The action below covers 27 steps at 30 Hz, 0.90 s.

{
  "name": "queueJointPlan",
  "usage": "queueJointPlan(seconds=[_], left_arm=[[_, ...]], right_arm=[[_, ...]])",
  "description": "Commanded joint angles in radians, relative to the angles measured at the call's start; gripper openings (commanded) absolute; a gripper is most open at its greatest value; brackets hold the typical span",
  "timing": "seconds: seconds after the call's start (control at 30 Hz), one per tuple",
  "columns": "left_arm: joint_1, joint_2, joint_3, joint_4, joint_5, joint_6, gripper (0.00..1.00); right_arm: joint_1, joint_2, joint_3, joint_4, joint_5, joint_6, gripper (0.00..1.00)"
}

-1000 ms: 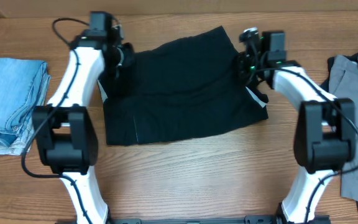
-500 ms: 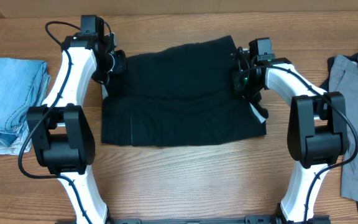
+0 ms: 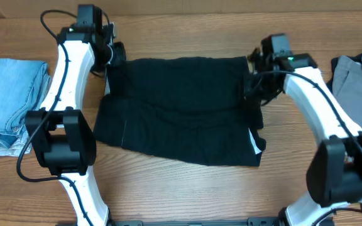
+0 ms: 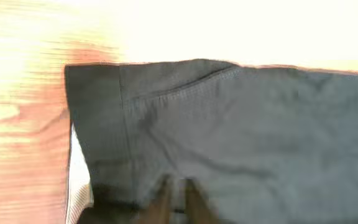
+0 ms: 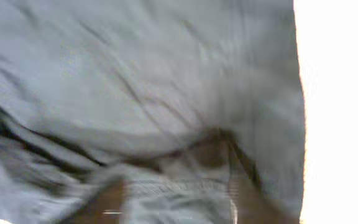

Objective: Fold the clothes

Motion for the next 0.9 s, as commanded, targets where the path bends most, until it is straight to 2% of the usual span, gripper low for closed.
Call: queueJointPlan(seconds=[0.0, 0.03, 0.07, 0.17, 0.3, 0.4, 0.5, 0.57, 0.8, 0.87], left_arm=[[-0.001, -0.005, 0.141, -0.064, -0.035, 0.209, 0.53], [-0.001, -0.005, 0.156, -0.068, -0.069, 0.227, 0.63], [-0.001, -0.005, 0.161, -0.068, -0.082, 0.247, 0.70], [-0.001, -0.004, 0.160, -0.030, -0.082, 0.314, 0.86], [-0.001, 0.009, 0.160, 0.036, -0.084, 0.358, 0.95], [-0.001, 0.070, 0.160, 0.058, -0.084, 0.395, 0.96], [0.000, 0.156, 0.160, 0.068, -0.085, 0.399, 0.96], [0.002, 0.193, 0.160, 0.084, -0.084, 0.399, 0.97], [0.002, 0.278, 0.160, 0.137, -0.084, 0.398, 0.96], [0.002, 0.297, 0.160, 0.138, -0.085, 0.398, 0.95]], right_arm=[[-0.010, -0.071, 0.115, 0.040, 0.018, -0.054, 0.95], [-0.015, -0.073, 0.143, 0.050, 0.018, -0.119, 0.93], [-0.026, -0.072, 0.169, 0.056, 0.019, -0.167, 0.90], [-0.077, -0.054, 0.172, 0.112, 0.037, -0.324, 0.89], [-0.151, 0.064, 0.172, 0.228, 0.043, -0.425, 0.91], [-0.151, 0.187, 0.172, 0.352, 0.025, -0.566, 0.98], [-0.148, 0.300, 0.172, 0.431, 0.002, -0.615, 0.98], [-0.147, 0.338, 0.172, 0.452, -0.088, -0.651, 0.98], [-0.095, 0.424, 0.172, 0.507, -0.148, -0.658, 0.95], [-0.094, 0.454, 0.172, 0.515, -0.149, -0.658, 0.91]])
